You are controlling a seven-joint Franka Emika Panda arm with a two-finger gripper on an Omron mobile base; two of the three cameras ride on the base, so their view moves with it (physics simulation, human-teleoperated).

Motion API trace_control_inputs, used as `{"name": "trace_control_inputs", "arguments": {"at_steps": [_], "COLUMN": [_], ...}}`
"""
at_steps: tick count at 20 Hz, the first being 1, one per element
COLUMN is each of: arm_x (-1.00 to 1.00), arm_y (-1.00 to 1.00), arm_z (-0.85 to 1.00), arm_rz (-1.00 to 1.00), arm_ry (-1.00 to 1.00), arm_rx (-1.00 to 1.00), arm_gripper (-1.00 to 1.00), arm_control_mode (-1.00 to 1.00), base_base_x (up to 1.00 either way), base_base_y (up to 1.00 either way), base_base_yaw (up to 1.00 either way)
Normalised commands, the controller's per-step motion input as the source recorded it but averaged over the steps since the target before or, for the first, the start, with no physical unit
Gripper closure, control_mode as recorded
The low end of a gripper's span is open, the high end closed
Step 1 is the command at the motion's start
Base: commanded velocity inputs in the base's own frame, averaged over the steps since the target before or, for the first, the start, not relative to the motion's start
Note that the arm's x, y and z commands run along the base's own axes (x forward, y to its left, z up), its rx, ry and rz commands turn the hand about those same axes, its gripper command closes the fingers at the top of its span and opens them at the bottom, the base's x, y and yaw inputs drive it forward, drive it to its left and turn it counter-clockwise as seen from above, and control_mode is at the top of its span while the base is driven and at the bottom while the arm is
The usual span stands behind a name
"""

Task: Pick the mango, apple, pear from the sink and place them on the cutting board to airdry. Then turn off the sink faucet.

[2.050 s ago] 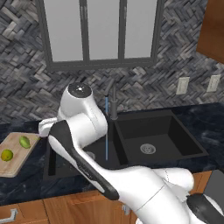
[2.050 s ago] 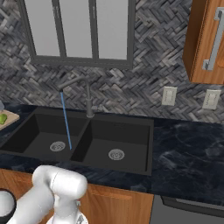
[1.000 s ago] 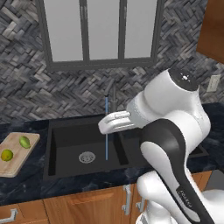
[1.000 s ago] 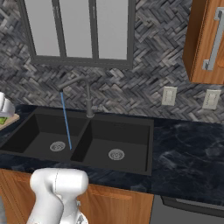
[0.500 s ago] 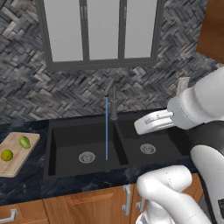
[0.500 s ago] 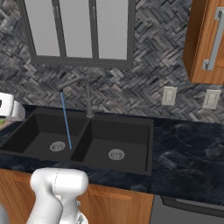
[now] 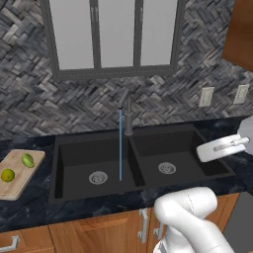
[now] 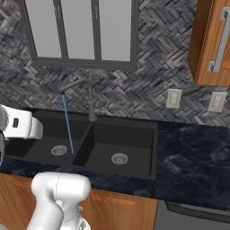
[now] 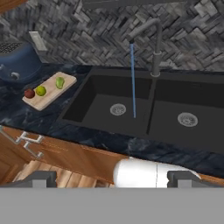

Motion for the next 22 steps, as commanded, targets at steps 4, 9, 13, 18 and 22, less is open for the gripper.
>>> {"name": "trace_control_inputs", "arguments": {"at_steps": [4,9,13,18,22], "arm_x": [0.0,-0.18,-0.27,-0.07,0.0], "arm_y": [-0.22,-0.54,-0.46,-0.07,0.0], "arm_z": [0.35,0.54,0.02,-0.17,-0.25], "arm_rz": [-0.12,-0.12,-0.01,0.0,0.03], "arm_ry": [0.13,0.17,0.04,-0.01,-0.18], "arm_rx": [0.0,-0.02,0.0,0.0,-0.03], "arm_gripper": [-1.0,-1.0,-1.0,-1.0,-1.0], "arm_control_mode": [-1.0,-1.0,-1.0,-1.0,-1.0], "base_base_x": [0.0,0.0,0.0,0.0,0.0], "base_base_y": [0.0,0.0,0.0,0.0,0.0], "base_base_yaw": [0.0,0.0,0.0,0.0,0.0]}}
